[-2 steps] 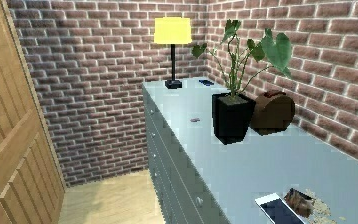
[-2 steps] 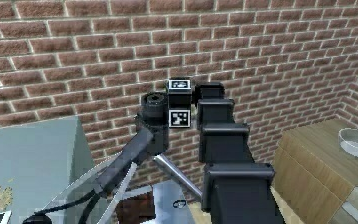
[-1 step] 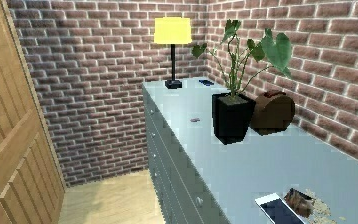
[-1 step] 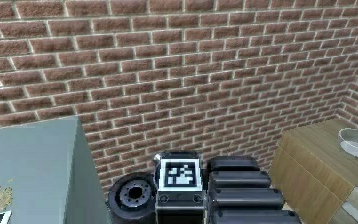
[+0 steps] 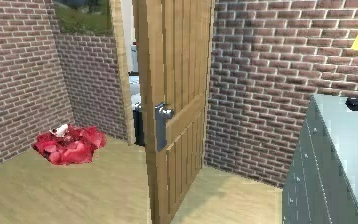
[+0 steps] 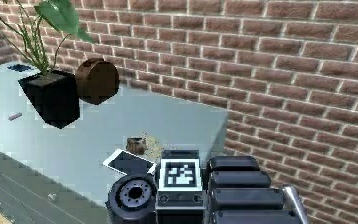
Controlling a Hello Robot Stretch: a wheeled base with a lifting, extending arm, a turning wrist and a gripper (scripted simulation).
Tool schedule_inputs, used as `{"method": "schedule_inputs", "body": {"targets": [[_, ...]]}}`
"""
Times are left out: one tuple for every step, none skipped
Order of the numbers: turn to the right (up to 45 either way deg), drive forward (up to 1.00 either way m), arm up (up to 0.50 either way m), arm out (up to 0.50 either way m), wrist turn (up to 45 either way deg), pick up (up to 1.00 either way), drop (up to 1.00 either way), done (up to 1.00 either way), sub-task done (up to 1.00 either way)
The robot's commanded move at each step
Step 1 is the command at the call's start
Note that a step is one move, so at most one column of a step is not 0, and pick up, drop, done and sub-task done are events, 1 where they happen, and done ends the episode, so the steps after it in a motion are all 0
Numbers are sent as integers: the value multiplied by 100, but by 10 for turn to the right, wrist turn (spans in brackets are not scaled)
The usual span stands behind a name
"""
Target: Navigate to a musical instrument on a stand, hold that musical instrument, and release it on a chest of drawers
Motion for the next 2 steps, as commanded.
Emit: {"method": "schedule_inputs", "body": {"targets": [[-60, 0, 0, 0, 0, 0, 0, 0, 0], [0, 50, 0, 0, 0, 0, 0, 0, 0]]}}
